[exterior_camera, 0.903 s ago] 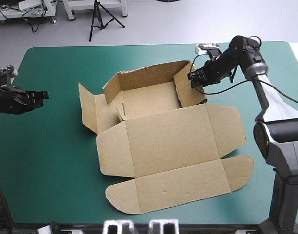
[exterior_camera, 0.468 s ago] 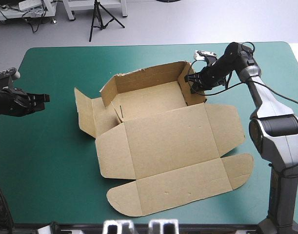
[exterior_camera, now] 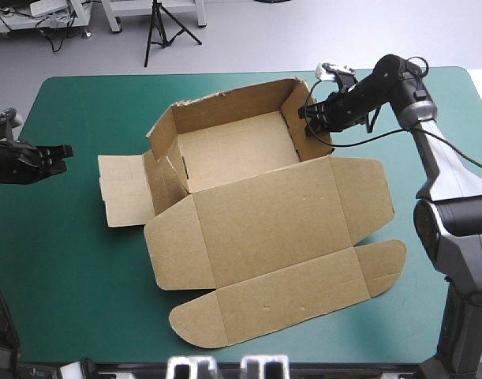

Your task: Fold the box

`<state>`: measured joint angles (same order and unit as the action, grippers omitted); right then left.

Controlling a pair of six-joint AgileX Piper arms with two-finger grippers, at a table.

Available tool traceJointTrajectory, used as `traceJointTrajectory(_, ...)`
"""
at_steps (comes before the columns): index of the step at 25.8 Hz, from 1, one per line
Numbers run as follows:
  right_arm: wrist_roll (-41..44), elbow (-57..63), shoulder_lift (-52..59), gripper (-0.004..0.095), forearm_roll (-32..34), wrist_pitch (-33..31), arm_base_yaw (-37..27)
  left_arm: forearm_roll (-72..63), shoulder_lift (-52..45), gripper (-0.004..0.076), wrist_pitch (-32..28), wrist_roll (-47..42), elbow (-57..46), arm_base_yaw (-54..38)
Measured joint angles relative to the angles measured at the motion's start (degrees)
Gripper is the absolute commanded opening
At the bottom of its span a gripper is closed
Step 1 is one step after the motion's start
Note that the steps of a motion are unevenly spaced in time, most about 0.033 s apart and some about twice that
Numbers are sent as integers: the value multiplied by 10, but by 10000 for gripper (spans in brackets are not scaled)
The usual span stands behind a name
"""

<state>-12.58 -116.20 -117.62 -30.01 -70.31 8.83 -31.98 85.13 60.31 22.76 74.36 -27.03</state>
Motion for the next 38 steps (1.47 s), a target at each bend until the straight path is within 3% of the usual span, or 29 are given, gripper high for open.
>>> traceJointTrajectory(10, 0, 0, 148, -17, 18, -3, 0, -187, 42, 10, 18, 95, 0, -94)
traceJointTrajectory(17, 6, 0, 238, -17, 30, -4, 0, -300, 95, 10, 79, 165, 0, -96)
traceJointTrajectory(27, 23, 0, 334, -16, 36, -4, -1, -400, 104, 10, 83, 217, 0, -42)
traceJointTrajectory(30, 30, 0, 348, -16, 48, -4, -1, -411, 80, 10, 84, 233, 0, 5)
traceJointTrajectory(38, 37, 0, 343, -16, 42, 14, -1, -421, -54, 10, 93, 237, 0, 17)
